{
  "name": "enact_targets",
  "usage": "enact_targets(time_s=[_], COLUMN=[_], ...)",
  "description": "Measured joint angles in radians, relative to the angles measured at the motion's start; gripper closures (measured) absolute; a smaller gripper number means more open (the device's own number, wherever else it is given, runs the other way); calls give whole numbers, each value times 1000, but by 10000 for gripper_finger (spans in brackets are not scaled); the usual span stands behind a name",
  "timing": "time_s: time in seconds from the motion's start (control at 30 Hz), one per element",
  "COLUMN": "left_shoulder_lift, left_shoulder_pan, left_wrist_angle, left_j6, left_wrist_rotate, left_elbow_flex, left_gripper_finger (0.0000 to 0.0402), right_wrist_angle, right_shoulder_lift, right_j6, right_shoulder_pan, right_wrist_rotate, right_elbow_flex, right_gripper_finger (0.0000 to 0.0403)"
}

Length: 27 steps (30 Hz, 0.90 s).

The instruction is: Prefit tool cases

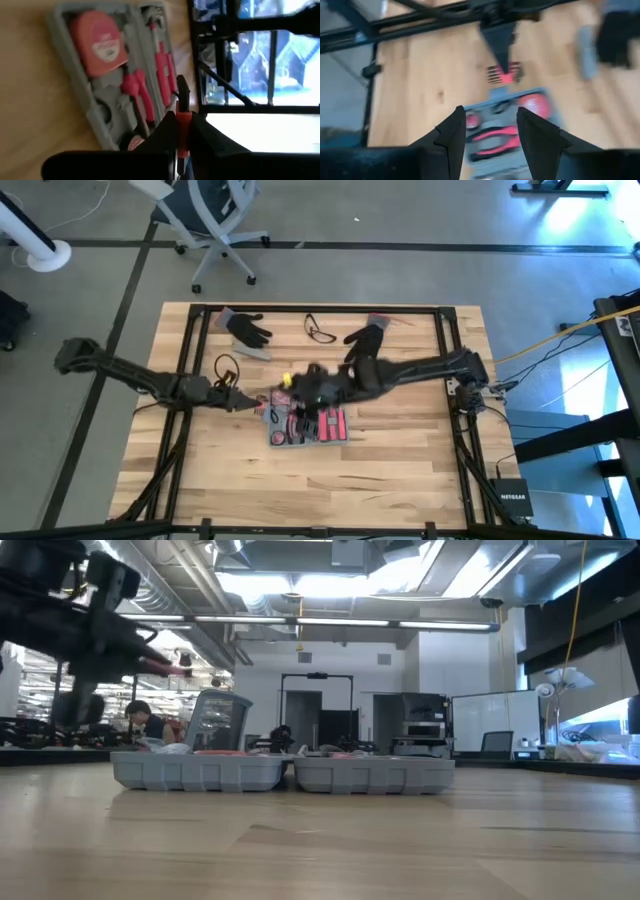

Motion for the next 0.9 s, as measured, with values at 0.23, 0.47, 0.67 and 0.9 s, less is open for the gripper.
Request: enact_targets(time_s=[0.23, 0.47, 0.67, 0.9], left_shoulder_lift=[120, 147, 226, 338], left_shoulder_pan=[-296, -469, -470, -445], left_wrist_angle=[-59, -374, -364, -331], left_j6=[-208, -546, -545, -664], left_wrist_rotate=[-218, -367, -291, -143], left_elbow_flex=[9, 12, 18, 33], left_gripper_finger=[387, 387, 387, 387], right_wrist_angle=[291, 488, 693, 826], right_shoulder_lift=[1, 0, 97, 224], right_j6=[57, 162, 426, 717], right_shoulder_pan=[38, 46, 16, -3], right_wrist_rotate=[-109, -119, -109, -130], right_elbow_flex=[-200, -273, -320, -307], right_gripper_finger=[237, 237, 311, 395])
